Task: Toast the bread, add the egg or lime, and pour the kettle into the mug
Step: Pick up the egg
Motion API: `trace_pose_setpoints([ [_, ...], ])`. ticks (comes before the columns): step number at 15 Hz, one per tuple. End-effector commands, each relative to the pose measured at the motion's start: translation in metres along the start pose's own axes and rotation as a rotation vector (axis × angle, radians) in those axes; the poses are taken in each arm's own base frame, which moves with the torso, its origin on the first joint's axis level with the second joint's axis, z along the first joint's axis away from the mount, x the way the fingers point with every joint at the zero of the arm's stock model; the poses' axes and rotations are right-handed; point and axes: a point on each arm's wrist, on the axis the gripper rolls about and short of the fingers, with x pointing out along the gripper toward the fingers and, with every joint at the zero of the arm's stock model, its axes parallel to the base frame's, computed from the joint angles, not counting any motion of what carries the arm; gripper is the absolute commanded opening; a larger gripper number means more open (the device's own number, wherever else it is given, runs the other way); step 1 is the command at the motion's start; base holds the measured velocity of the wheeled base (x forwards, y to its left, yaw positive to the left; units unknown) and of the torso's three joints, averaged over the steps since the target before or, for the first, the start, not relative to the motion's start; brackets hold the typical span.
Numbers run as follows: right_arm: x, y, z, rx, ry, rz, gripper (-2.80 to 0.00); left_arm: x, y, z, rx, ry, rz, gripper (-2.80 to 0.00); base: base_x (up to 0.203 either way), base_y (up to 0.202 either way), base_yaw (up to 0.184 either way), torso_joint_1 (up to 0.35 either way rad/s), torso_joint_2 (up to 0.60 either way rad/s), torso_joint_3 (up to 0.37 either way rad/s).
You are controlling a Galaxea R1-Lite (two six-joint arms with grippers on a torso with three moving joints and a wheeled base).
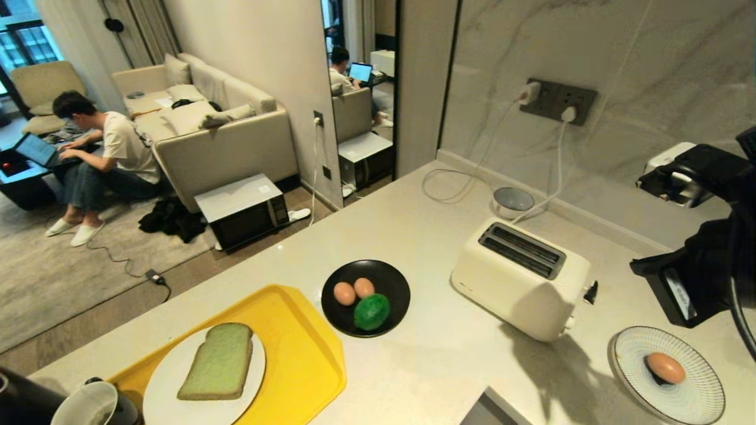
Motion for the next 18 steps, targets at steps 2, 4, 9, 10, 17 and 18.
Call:
trace_pose_setpoints([
  [2,0.005,0.004,-0.002,-0.038,0.025,0.018,-2.8,0.0,0.0,0.0,0.0,-0.001,0.001,-2.8,0.001,0.005,-0.121,0.004,0.0,0.002],
  [4,0.009,0.005,-0.008,-0.057,0.055,0.016,-2.8,0.0,0.0,0.0,0.0,-0.001,0.001,-2.8,0.001,0.002,-0.03,0.001,0.0,0.003],
  [9,0.022,-0.012,-0.03,-0.12,0.283,-0.046,-2.8,0.0,0.0,0.0,-0.001,-0.001,0.001,-2.8,0.0,0.0,0.0,0.0,0.0,0.0],
  [10,0.028,-0.018,-0.03,-0.116,0.312,-0.065,-2.8,0.0,0.0,0.0,0.0,-0.001,0.001,-2.8,0.0,0.0,0.0,0.0,0.0,0.0],
  [17,0.069,-0.061,-0.027,-0.096,0.453,-0.102,-2.8,0.0,0.0,0.0,0.0,-0.001,0.001,-2.8,0.0,0.0,0.0,0.0,0.0,0.0],
  [18,0.076,-0.068,-0.026,-0.106,0.461,-0.089,-2.8,0.0,0.0,0.0,0.0,-0.001,0.001,-2.8,0.0,0.0,0.0,0.0,0.0,0.0],
])
